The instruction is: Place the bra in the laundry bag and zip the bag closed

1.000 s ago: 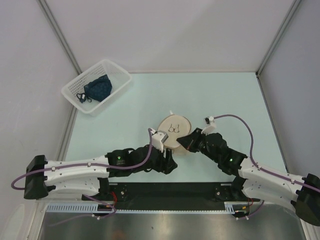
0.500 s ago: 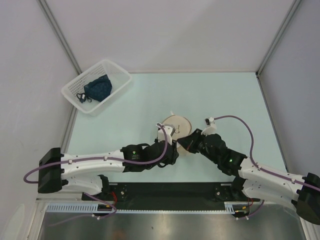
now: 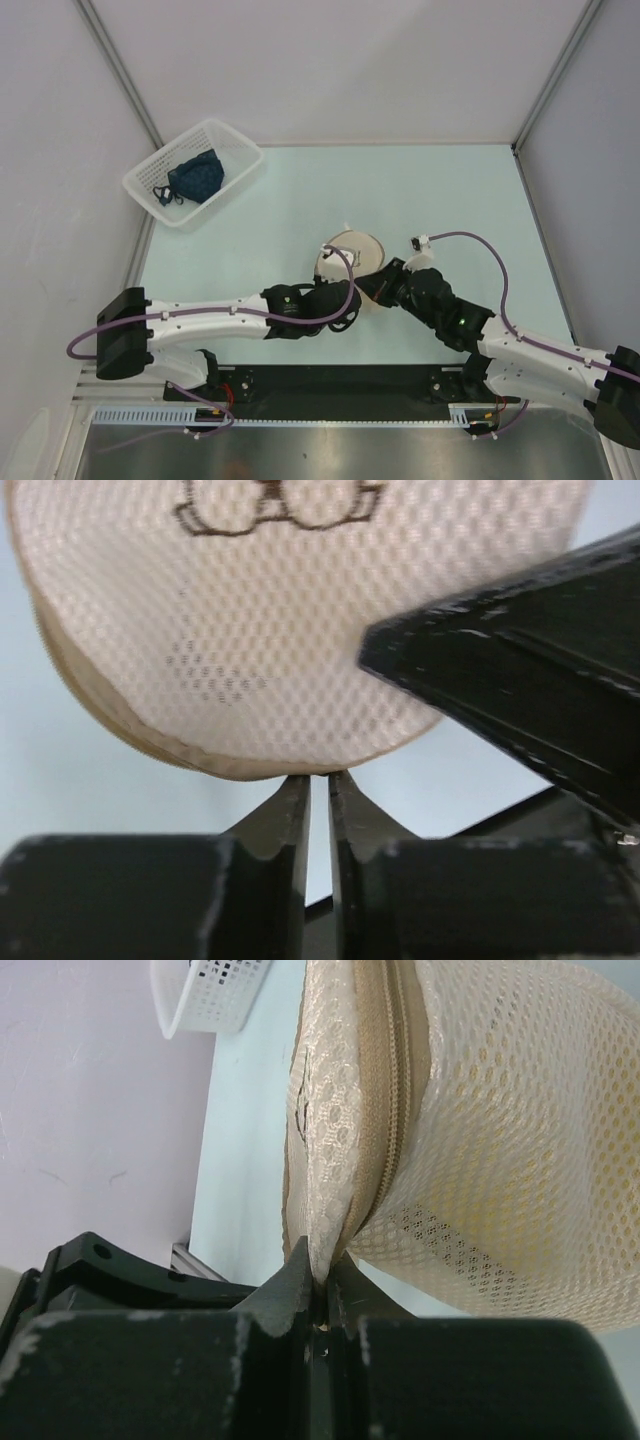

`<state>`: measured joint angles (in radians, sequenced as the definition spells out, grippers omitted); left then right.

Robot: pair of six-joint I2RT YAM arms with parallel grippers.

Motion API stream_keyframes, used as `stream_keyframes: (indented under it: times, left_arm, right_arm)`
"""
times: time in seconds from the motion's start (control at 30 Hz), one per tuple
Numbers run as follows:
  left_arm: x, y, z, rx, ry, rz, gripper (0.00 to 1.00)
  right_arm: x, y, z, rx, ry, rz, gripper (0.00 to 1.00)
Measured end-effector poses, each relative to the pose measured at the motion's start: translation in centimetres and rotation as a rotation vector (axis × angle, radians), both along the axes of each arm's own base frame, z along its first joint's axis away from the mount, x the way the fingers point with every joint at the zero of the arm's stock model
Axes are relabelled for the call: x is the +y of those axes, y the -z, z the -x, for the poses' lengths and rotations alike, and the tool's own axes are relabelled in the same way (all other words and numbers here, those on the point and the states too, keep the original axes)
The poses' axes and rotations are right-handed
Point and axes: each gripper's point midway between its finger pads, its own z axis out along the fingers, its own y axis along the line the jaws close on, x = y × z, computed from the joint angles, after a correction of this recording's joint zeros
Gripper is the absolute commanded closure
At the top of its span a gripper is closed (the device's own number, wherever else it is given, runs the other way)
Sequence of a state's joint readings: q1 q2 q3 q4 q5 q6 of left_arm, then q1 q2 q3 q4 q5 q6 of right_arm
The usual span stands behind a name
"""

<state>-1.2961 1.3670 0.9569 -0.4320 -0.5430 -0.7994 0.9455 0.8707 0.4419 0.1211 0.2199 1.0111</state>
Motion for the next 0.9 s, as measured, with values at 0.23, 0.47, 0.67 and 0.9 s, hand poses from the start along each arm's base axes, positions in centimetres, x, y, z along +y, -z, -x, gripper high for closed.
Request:
stream_keyframes:
  times: [0.23,0.47,0.67,0.9]
  left_arm:
    - [1.2,0.0,-1.6,0.012,-0.051,0.003,1.00]
    - [3.8,-3.9,-2.2,-0.034,-0.045,0.152,1.00]
    - [9.2,-2.2,-2.9,-0.081,-0.061,0.030,1.00]
    - [7.1,-4.2,-0.8,-0.105,0.155,0.139,0.50]
  right_arm:
    - [-0.6,-0.4,0.2,0.016,0.005,-0.017,1.00]
    - [-2.7,-3.0,-0.8,-0.009,-0.024,-0.071,1.00]
    - [-3.5,-0.6,-2.0,0.042,-0.103,0.047,0.99]
    - [-3.2,-1.2,-2.4,0.061,-0.174,0.049,0.97]
